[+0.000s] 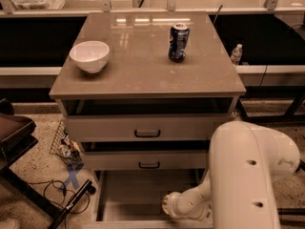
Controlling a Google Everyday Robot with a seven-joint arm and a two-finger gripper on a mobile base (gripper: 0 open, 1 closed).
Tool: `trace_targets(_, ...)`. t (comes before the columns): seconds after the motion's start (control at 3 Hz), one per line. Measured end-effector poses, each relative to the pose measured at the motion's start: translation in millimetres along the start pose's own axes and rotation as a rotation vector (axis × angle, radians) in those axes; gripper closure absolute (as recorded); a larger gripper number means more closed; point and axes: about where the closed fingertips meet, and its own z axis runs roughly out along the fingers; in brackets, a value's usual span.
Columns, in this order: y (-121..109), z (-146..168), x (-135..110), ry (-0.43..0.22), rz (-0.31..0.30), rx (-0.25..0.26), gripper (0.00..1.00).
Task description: Open bottom drawer
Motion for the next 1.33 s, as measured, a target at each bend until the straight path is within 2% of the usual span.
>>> trace_targets(0.33, 10.3, 21.9, 4.0, 0.014, -0.008, -0.038, 1.0)
trace_targets(0.67, 60.2, 43.5, 26.7, 0.059, -0.003, -0.144, 1.0)
trace_targets(1.0, 84.5, 48.8, 39.8, 0.087, 0.007, -0.191, 1.0)
trace_targets(1.33, 84.6, 48.8, 39.9, 0.087, 0.007, -0.192, 1.0)
